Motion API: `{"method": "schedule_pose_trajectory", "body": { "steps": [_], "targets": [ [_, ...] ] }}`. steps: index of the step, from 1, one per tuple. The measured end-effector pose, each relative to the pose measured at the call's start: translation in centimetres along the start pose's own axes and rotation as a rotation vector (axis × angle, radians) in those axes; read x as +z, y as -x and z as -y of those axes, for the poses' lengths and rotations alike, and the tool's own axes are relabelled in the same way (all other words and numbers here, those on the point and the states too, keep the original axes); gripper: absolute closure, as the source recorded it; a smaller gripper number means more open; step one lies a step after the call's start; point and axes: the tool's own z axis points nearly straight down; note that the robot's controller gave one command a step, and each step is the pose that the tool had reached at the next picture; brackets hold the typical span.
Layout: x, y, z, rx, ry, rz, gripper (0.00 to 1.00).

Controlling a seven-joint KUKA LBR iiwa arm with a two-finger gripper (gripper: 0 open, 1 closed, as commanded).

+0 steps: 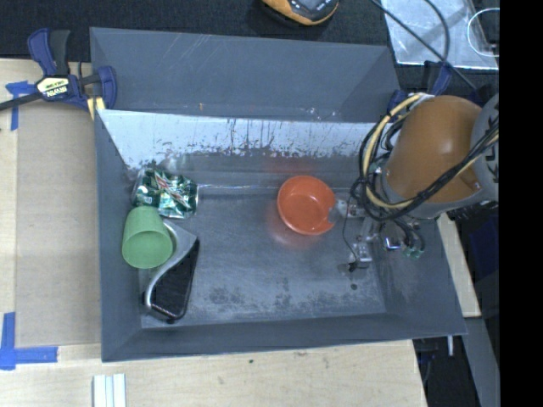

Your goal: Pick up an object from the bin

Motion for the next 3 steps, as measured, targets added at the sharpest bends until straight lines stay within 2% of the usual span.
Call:
{"method": "schedule_pose_trajectory", "body": {
  "steps": [2,3],
  "targets": [
    [0.0,0.0,0.0,0.001,0.000,0.000,0.00],
    [6.1,-0.1,-3.3,-0.325,0.000,0.004,0.00]
  ]
}}
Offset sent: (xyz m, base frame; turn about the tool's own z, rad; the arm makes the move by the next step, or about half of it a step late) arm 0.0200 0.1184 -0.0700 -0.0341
